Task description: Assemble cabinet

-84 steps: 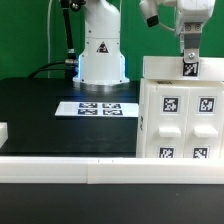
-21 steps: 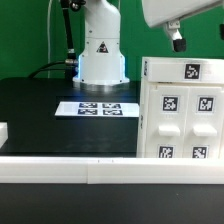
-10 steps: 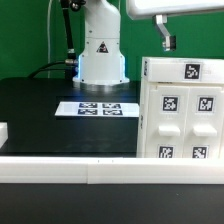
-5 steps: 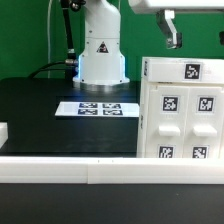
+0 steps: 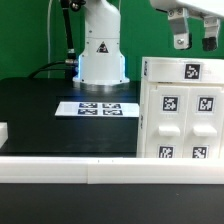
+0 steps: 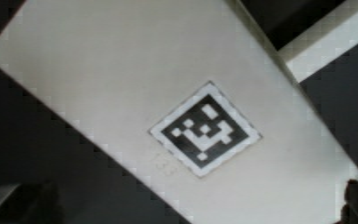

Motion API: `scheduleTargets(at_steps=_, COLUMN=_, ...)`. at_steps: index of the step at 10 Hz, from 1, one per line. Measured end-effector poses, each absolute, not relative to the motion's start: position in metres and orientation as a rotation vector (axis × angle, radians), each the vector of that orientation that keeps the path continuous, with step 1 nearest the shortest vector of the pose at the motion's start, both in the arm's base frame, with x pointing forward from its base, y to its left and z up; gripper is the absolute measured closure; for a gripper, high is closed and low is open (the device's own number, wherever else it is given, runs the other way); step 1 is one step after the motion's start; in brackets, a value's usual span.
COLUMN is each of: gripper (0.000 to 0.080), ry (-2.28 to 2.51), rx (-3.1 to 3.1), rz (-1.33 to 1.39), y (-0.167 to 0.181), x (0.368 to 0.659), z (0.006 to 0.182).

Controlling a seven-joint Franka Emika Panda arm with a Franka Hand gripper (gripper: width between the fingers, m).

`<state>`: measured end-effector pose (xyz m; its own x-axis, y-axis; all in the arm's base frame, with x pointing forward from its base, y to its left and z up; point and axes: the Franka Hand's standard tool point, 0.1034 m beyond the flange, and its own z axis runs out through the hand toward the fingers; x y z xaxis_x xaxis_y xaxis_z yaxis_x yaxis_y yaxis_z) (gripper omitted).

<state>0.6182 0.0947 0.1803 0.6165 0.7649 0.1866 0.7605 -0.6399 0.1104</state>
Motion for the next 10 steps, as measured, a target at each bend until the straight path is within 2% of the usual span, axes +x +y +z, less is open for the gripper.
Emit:
scheduleTargets(at_steps=4, gripper=0.0002, ry=1.847, rx=2.394, rz=0.267, y=0.092, x=0.616, z=0.178)
scheduleTargets(at_steps=10, gripper=0.0002, ry=2.11, rx=2.138, rz=0.17, y=0.084, x=0.609, z=0.159)
